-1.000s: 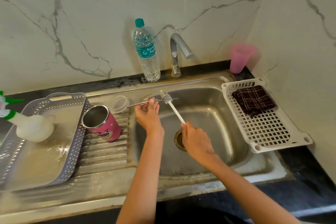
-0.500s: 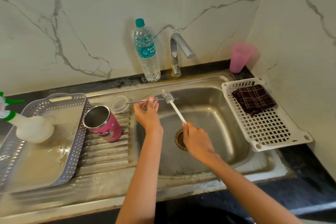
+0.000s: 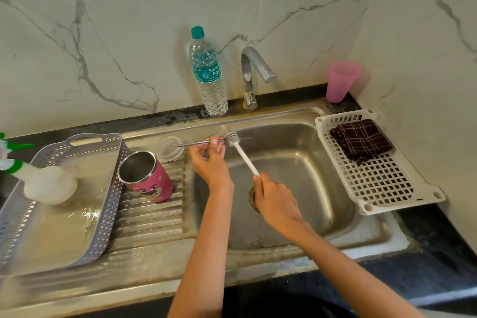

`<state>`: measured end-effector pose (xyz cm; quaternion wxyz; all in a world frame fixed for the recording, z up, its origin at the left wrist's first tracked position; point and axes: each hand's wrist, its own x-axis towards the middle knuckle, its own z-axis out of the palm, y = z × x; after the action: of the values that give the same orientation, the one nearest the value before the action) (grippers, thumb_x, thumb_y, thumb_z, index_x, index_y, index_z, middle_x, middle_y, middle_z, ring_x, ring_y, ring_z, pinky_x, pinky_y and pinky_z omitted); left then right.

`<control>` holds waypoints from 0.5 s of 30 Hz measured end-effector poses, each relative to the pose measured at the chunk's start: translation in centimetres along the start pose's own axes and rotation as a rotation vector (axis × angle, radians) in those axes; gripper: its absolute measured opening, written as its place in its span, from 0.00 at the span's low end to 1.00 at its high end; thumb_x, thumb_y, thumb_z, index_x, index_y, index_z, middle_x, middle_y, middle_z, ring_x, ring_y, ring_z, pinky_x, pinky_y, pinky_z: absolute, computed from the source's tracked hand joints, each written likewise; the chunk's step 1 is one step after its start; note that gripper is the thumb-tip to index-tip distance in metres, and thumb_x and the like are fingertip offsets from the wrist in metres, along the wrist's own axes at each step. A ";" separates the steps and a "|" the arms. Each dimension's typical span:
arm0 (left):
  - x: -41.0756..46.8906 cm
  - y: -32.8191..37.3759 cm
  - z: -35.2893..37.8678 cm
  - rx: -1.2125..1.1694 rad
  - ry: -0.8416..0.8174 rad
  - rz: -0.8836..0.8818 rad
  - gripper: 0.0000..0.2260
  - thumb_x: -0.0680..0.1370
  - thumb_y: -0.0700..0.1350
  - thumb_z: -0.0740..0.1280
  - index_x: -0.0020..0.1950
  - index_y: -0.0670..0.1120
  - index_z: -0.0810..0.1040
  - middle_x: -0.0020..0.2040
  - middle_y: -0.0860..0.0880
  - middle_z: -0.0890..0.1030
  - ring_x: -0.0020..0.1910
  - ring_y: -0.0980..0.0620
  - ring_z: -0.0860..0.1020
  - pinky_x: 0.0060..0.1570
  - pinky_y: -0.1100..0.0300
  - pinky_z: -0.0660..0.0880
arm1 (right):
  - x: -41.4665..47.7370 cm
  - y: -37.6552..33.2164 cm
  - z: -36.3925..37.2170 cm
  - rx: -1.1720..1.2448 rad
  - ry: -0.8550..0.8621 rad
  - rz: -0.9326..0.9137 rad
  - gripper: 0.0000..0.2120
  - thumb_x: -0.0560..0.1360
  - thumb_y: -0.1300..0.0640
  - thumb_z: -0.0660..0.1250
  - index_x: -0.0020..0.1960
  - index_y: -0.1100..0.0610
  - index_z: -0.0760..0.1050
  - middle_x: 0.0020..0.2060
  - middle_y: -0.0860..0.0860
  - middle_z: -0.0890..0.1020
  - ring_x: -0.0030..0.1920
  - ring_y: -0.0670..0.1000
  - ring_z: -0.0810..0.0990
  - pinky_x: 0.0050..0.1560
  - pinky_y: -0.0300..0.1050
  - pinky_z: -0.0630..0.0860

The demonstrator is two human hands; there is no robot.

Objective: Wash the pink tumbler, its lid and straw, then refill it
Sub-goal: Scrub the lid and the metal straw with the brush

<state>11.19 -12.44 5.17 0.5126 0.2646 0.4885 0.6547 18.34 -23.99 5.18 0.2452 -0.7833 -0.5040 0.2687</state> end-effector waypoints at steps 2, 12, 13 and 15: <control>-0.5 -0.2 0.0 0.009 0.009 -0.021 0.05 0.79 0.35 0.66 0.52 0.42 0.72 0.52 0.42 0.79 0.51 0.49 0.82 0.49 0.61 0.81 | 1.0 0.3 -0.4 0.025 -0.012 0.074 0.18 0.83 0.45 0.46 0.52 0.56 0.68 0.39 0.58 0.81 0.43 0.62 0.80 0.45 0.57 0.77; -1.0 0.2 0.2 0.060 -0.038 0.032 0.10 0.80 0.34 0.65 0.45 0.48 0.72 0.46 0.49 0.79 0.49 0.51 0.81 0.54 0.58 0.80 | 1.2 0.6 -0.3 0.050 0.025 0.082 0.18 0.83 0.45 0.46 0.50 0.55 0.69 0.38 0.58 0.81 0.41 0.63 0.80 0.44 0.59 0.78; -0.8 0.3 0.3 0.053 -0.036 0.034 0.10 0.80 0.34 0.65 0.45 0.48 0.72 0.46 0.49 0.79 0.49 0.51 0.81 0.54 0.57 0.80 | 0.8 0.3 -0.3 0.039 0.026 0.053 0.17 0.83 0.45 0.47 0.49 0.55 0.68 0.36 0.57 0.80 0.38 0.61 0.80 0.42 0.58 0.77; -0.3 0.5 0.4 0.040 -0.032 0.033 0.09 0.80 0.34 0.65 0.44 0.47 0.71 0.45 0.49 0.78 0.49 0.51 0.81 0.54 0.57 0.81 | 0.1 0.0 -0.2 0.039 0.003 0.006 0.16 0.83 0.46 0.47 0.49 0.54 0.67 0.33 0.56 0.79 0.35 0.59 0.78 0.38 0.54 0.75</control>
<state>11.42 -12.53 5.87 0.5038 0.2932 0.4889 0.6490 18.49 -23.95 5.32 0.2605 -0.7803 -0.4958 0.2783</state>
